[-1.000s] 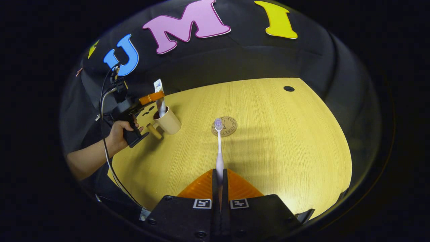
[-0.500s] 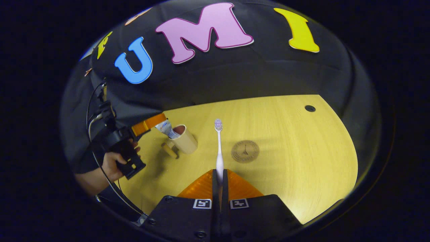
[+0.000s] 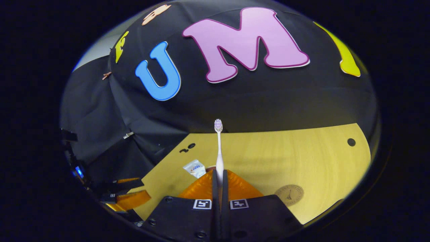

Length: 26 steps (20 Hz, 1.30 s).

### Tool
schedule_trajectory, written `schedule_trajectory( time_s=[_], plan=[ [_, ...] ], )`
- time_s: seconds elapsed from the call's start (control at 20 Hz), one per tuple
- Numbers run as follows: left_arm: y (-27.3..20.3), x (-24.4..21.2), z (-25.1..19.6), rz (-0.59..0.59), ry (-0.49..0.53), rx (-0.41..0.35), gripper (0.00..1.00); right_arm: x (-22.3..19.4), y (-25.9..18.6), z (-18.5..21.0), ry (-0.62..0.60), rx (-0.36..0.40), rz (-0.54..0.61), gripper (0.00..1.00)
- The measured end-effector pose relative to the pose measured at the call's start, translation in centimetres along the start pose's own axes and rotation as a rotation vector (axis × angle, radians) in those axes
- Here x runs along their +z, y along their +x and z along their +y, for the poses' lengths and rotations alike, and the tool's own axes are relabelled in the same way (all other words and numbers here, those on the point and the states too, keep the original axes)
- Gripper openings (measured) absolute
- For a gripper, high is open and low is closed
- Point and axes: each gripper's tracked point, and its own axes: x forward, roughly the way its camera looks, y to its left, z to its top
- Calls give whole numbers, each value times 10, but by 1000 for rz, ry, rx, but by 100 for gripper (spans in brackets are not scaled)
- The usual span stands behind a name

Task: Put the toothbrush and toothpaste on the desktop into the cup, then pick up the cup and place it on the coaster on the desktop.

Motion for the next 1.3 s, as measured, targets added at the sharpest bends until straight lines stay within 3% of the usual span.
schedule_trajectory(
  time_s=[0.2, 0.4, 0.6, 1.05, 1.2, 1.25, 1.3],
  plan=[
    [-25, -13, -18, 20, -32, -31, 98, 8, 48, 23, -82, 59, -101, 5],
    [-26, -22, -11, 43, 12, -25, 98, 6, 90, 22, -138, 38, -164, 5],
    [-25, -32, 8, 59, -12, 6, 98, -9, 121, 15, -95, 23, -168, 5],
    [-18, -63, 16, 123, -21, 27, 98, -57, 142, 5, -45, 13, -156, 5],
    [-10, -66, 6, 129, -2, 6, 98, -69, 138, 7, -95, 0, -150, 9],
    [-7, -66, 2, 128, 5, -1, 98, -69, 135, 7, -95, -5, -152, 15],
    [-5, -66, 0, 128, 8, -5, 98, -68, 131, 3, -93, -17, -162, 0]
  ],
)
